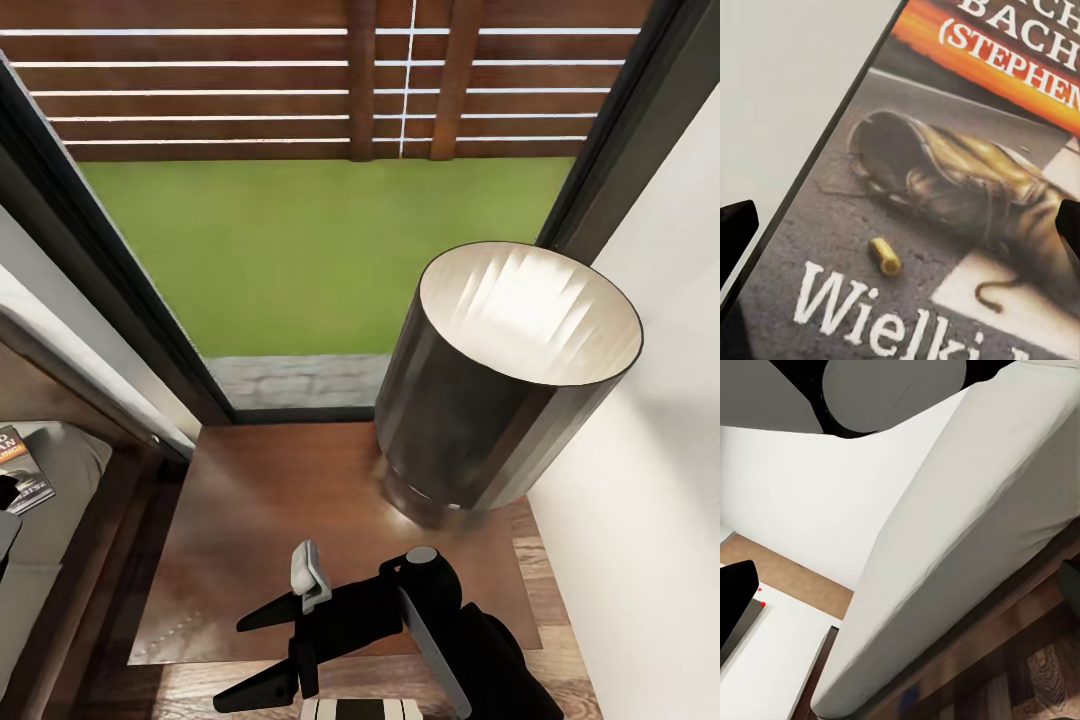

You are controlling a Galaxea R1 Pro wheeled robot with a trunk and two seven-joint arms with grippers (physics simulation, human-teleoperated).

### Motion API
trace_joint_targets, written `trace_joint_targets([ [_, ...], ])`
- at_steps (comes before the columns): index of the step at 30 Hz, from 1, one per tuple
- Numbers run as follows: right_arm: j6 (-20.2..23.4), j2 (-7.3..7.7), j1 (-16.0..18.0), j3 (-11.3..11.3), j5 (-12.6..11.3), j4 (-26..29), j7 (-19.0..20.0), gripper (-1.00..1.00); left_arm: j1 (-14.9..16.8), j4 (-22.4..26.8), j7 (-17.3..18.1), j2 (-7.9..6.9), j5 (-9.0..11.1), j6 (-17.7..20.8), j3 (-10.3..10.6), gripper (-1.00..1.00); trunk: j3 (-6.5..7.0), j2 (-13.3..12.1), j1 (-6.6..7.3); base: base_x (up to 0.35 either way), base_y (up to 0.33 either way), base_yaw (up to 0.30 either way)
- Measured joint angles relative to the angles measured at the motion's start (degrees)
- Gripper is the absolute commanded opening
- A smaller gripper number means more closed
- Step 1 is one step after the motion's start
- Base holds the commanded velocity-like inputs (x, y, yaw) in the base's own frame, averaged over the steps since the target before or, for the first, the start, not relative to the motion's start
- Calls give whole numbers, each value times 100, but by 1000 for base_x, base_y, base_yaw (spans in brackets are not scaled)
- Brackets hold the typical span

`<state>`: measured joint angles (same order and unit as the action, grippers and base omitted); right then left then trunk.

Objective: In the bedroom, move the book from the bed onto either nightstand, and place the two sandals side by side next to the bed.

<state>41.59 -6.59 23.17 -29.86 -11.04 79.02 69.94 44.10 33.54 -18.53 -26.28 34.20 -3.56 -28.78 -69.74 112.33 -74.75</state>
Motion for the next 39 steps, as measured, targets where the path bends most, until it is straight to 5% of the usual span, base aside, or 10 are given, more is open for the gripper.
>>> trace_joint_targets([
  [39, 0, 0, 0, 0, 0, 0, -14, 100, -1, -50, 4, 2, 15, -2, 5, 100, 0, 0, 0, 0, -10, 0],
])
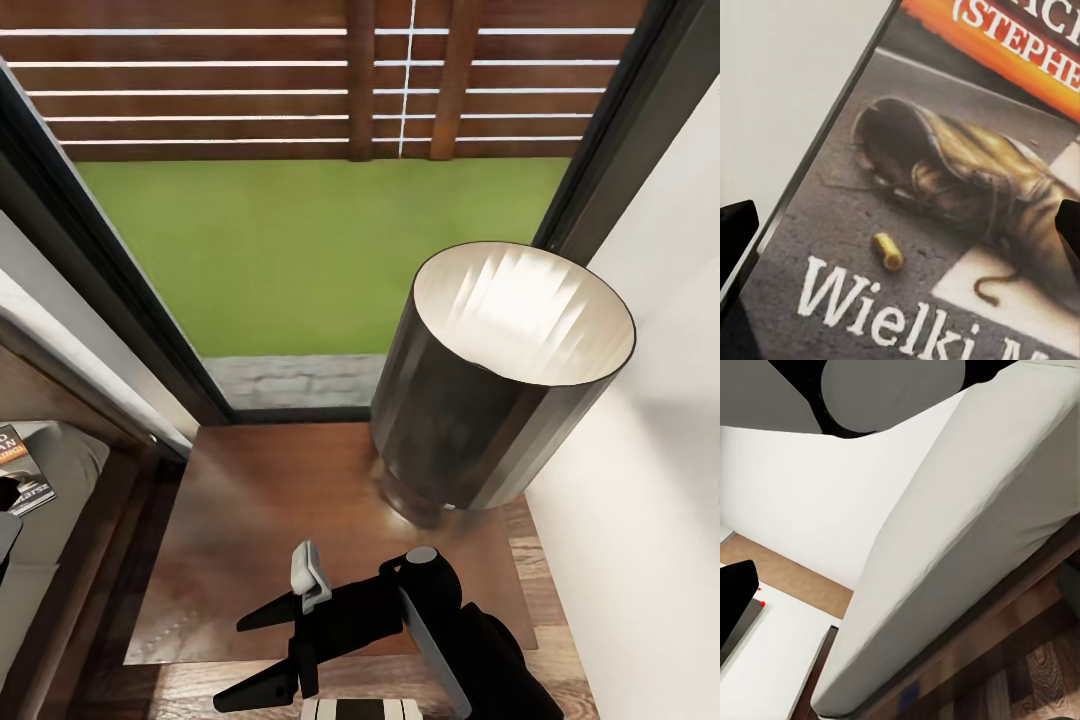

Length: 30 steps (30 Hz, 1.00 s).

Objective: In the bedroom, move the book from the bed onto either nightstand, and place the two sandals side by side next to the bed.

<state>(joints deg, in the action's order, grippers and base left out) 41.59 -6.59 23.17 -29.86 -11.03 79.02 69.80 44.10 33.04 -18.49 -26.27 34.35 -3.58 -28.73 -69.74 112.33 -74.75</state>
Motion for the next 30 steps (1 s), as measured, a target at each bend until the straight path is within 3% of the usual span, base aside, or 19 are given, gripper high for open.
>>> trace_joint_targets([
  [10, 0, 0, -1, 0, 0, 0, 1, 100, 2, 1, -3, 0, -4, 7, -2, 100, 0, 0, 0, 0, 0, 0],
  [21, 0, 0, 0, 0, -1, 0, -2, 100, -4, -165, -4, 0, 37, 7, -1, 100, 196, -440, 240, 0, 0, 0],
  [30, 0, 0, 0, 0, -1, 0, -6, 100, -4, -162, -4, 0, 37, 7, -1, 100, 214, -480, 262, 0, 0, 0],
])
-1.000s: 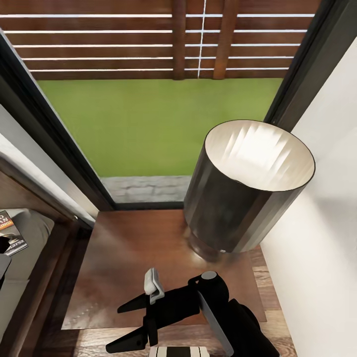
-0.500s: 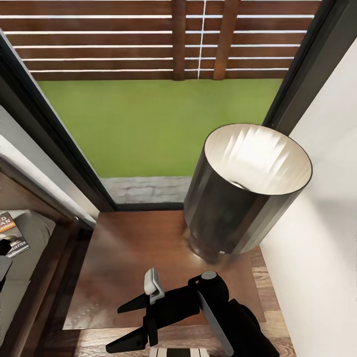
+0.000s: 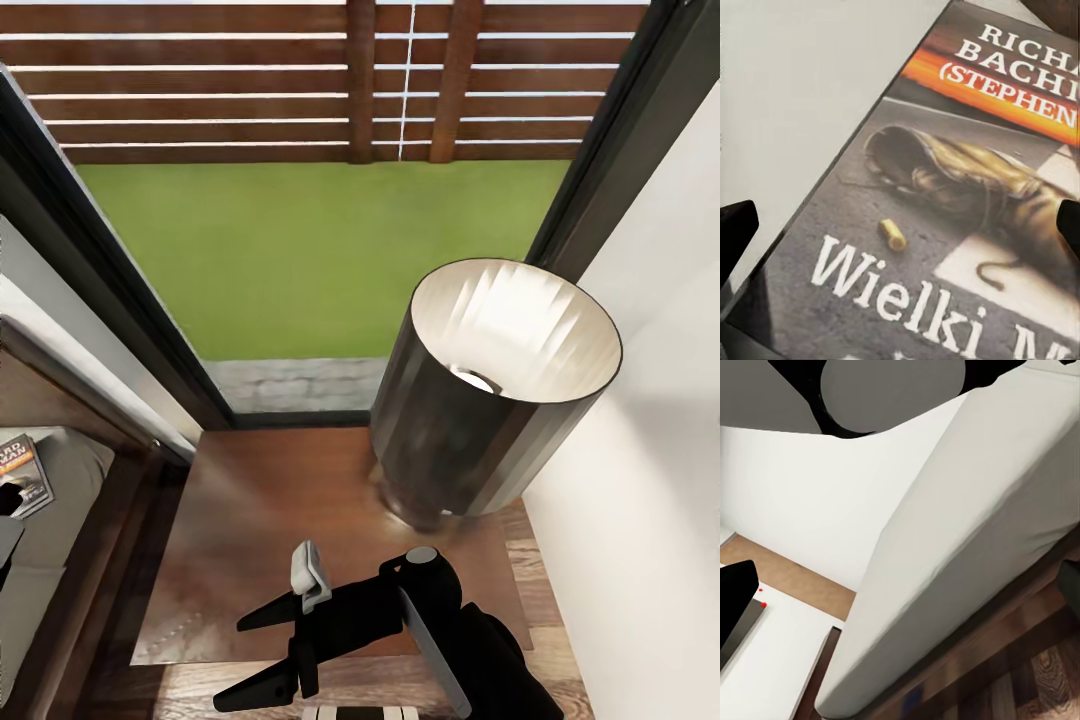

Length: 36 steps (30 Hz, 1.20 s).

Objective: In the bedroom, move the book from the bed onto either nightstand, and place the two sandals side by side next to the bed.

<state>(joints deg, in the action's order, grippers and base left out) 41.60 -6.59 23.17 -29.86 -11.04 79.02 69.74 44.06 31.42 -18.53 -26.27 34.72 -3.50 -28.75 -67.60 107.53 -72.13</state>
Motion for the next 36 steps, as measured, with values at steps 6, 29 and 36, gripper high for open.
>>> trace_joint_targets([
  [6, 0, 0, 0, 0, 0, 0, -1, 100, 2, 5, 0, 0, 0, 0, 0, 100, 108, -241, 132, 0, 0, 0],
  [29, 0, 0, 0, 0, 0, 0, -2, 100, 4, 14, 0, -2, 0, 0, -1, 100, 269, -602, 329, 0, 0, 0],
  [36, 0, 0, 0, 0, 0, 0, -1, 100, -2, 11, 0, -3, 0, 0, 0, 100, 395, -882, 483, 0, 0, 0],
])
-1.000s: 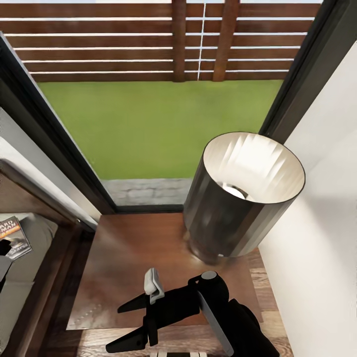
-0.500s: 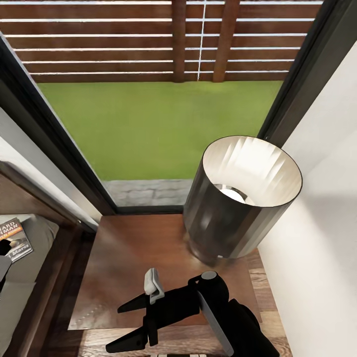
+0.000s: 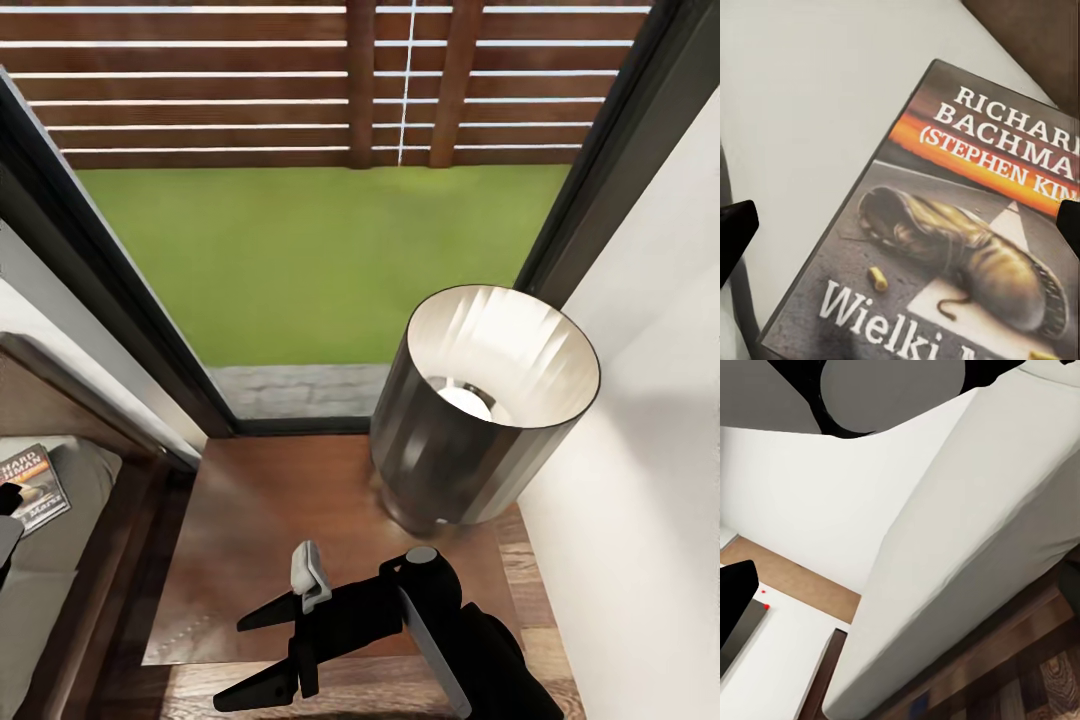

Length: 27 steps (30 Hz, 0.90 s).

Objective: In the bedroom, move the book from the bed onto either nightstand, and place the two sandals side by side next to the bed.

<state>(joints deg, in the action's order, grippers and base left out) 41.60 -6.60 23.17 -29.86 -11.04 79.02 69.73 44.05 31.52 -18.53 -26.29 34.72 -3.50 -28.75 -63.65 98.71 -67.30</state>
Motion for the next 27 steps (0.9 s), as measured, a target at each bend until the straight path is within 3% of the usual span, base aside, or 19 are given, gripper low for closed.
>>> trace_joint_targets([
  [27, 0, 0, 0, 0, 0, 0, 0, 100, 4, -9, 0, -5, -9, 0, -9, 100, 485, -1083, 593, 0, 0, 0],
])
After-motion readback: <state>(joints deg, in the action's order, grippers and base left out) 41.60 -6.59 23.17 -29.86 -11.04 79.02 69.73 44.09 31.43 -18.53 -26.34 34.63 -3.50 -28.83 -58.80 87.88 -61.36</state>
